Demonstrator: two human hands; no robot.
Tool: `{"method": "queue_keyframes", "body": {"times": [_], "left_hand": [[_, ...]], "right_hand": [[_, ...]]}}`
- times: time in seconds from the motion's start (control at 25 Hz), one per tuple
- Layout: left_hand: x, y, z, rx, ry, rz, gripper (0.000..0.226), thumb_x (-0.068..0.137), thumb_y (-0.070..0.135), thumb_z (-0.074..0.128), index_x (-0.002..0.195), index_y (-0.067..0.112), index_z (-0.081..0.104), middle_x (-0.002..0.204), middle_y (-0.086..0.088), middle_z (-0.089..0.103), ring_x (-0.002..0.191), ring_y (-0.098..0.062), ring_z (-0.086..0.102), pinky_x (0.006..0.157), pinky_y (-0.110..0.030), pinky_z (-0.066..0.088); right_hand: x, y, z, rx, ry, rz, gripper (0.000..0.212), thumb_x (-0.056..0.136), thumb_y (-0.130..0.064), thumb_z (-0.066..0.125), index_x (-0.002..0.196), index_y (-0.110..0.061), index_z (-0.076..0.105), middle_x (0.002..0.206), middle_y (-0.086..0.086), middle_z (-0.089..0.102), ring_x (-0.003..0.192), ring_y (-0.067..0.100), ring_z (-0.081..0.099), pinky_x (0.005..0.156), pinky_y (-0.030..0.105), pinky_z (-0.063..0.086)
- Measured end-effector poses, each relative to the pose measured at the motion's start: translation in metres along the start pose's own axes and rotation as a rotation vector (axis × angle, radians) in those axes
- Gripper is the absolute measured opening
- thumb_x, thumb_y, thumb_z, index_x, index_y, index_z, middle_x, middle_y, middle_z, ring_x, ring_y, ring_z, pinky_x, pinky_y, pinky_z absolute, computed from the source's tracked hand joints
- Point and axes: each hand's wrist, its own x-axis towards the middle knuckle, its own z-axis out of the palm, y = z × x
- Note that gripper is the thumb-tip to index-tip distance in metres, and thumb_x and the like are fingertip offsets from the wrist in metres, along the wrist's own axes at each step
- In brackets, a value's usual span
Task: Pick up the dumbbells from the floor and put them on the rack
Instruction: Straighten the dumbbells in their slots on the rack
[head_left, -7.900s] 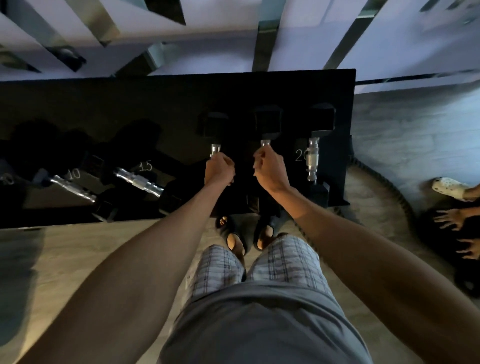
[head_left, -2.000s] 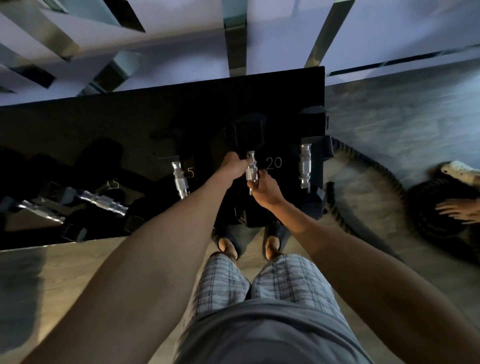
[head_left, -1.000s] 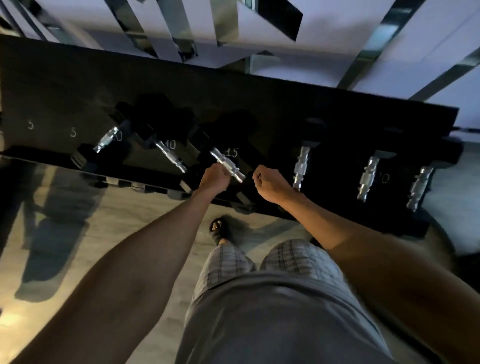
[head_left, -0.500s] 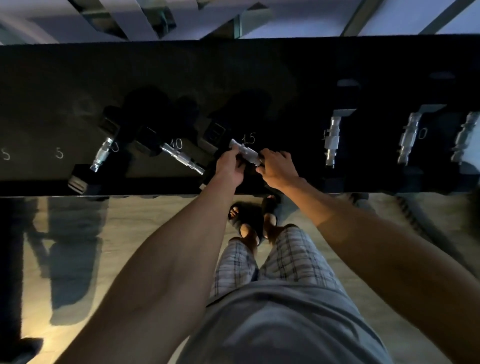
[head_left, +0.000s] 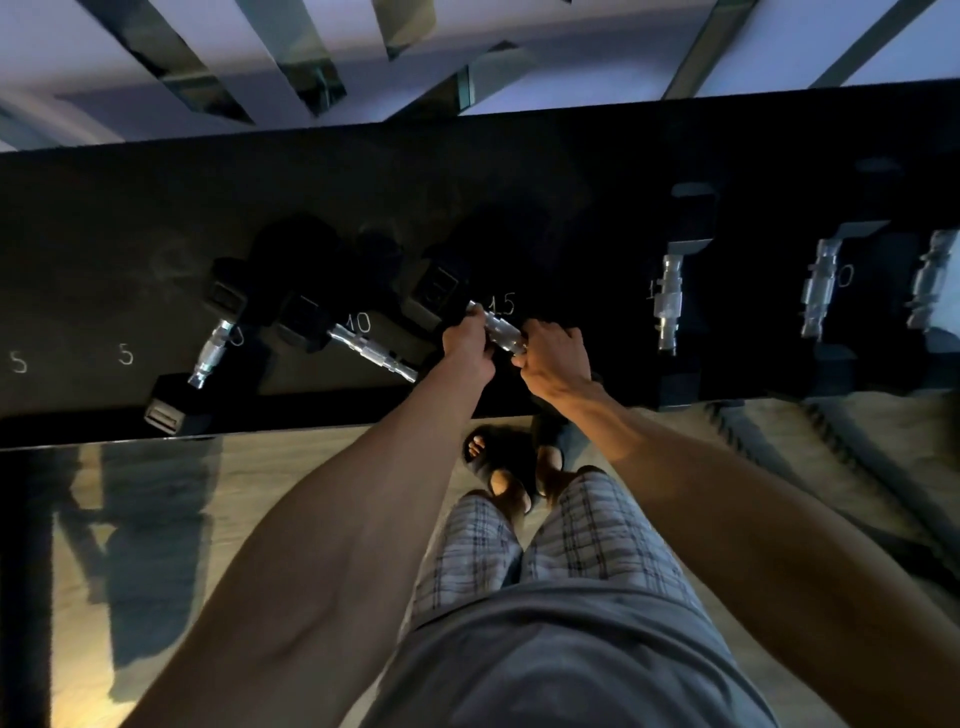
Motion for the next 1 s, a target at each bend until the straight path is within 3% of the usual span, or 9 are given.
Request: {"method": "queue_keyframes", "body": {"times": [0.16, 0.32, 0.44, 0.68, 0.92, 1.0], "left_hand": [[0.001, 0.029, 0.011, 0.217, -0.021, 0.120, 0.039, 0.092, 0.022, 0.065, 0.124, 0.001, 0.056, 0.116, -0.015, 0.066, 0.102, -0.026, 0.065, 0.101, -0.044, 0.051], [0.009, 0.047, 0.025, 0.496, -0.054, 0.195, 0.031, 0.091, 0.025, 0.066, 0.115, 0.004, 0.062, 0.112, -0.012, 0.068, 0.105, -0.026, 0.066, 0.099, -0.042, 0.052], [0.016, 0.048, 0.028, 0.610, -0.085, 0.202, 0.039, 0.088, 0.029, 0.068, 0.119, 0.005, 0.063, 0.116, -0.013, 0.067, 0.107, -0.026, 0.065, 0.100, -0.043, 0.052], [0.019, 0.043, 0.024, 0.714, -0.118, 0.223, 0.047, 0.088, 0.037, 0.066, 0.124, 0.009, 0.059, 0.121, -0.009, 0.064, 0.111, -0.023, 0.062, 0.102, -0.039, 0.050], [0.005, 0.043, 0.028, 0.823, -0.099, 0.274, 0.033, 0.097, 0.026, 0.056, 0.125, 0.009, 0.058, 0.110, -0.002, 0.059, 0.103, -0.017, 0.057, 0.084, -0.026, 0.042], [0.006, 0.043, 0.028, 0.846, -0.079, 0.279, 0.036, 0.098, 0.027, 0.055, 0.129, 0.008, 0.055, 0.118, -0.005, 0.058, 0.110, -0.019, 0.056, 0.085, -0.026, 0.040]], "right_hand": [[0.001, -0.020, -0.004, 0.190, 0.015, 0.122, 0.028, 0.091, -0.031, 0.062, 0.111, -0.012, 0.054, 0.107, 0.005, 0.066, 0.105, 0.025, 0.061, 0.089, 0.039, 0.038], [0.008, -0.035, -0.003, 0.357, 0.009, 0.259, 0.033, 0.092, -0.033, 0.062, 0.115, -0.011, 0.053, 0.112, 0.006, 0.065, 0.110, 0.025, 0.059, 0.092, 0.040, 0.039], [0.011, -0.038, 0.003, 0.421, 0.002, 0.331, 0.034, 0.091, -0.034, 0.062, 0.115, -0.012, 0.051, 0.113, 0.004, 0.065, 0.111, 0.024, 0.059, 0.094, 0.041, 0.040], [0.009, -0.038, 0.005, 0.470, -0.048, 0.377, 0.035, 0.090, -0.036, 0.064, 0.113, -0.014, 0.050, 0.111, 0.004, 0.066, 0.105, 0.024, 0.064, 0.094, 0.048, 0.048], [0.009, -0.037, 0.004, 0.504, -0.079, 0.392, 0.035, 0.090, -0.036, 0.065, 0.113, -0.014, 0.050, 0.110, 0.005, 0.067, 0.102, 0.025, 0.065, 0.092, 0.051, 0.049], [0.009, -0.037, 0.005, 0.507, -0.077, 0.387, 0.035, 0.090, -0.036, 0.064, 0.113, -0.014, 0.049, 0.110, 0.005, 0.066, 0.102, 0.025, 0.064, 0.092, 0.051, 0.049]]}}
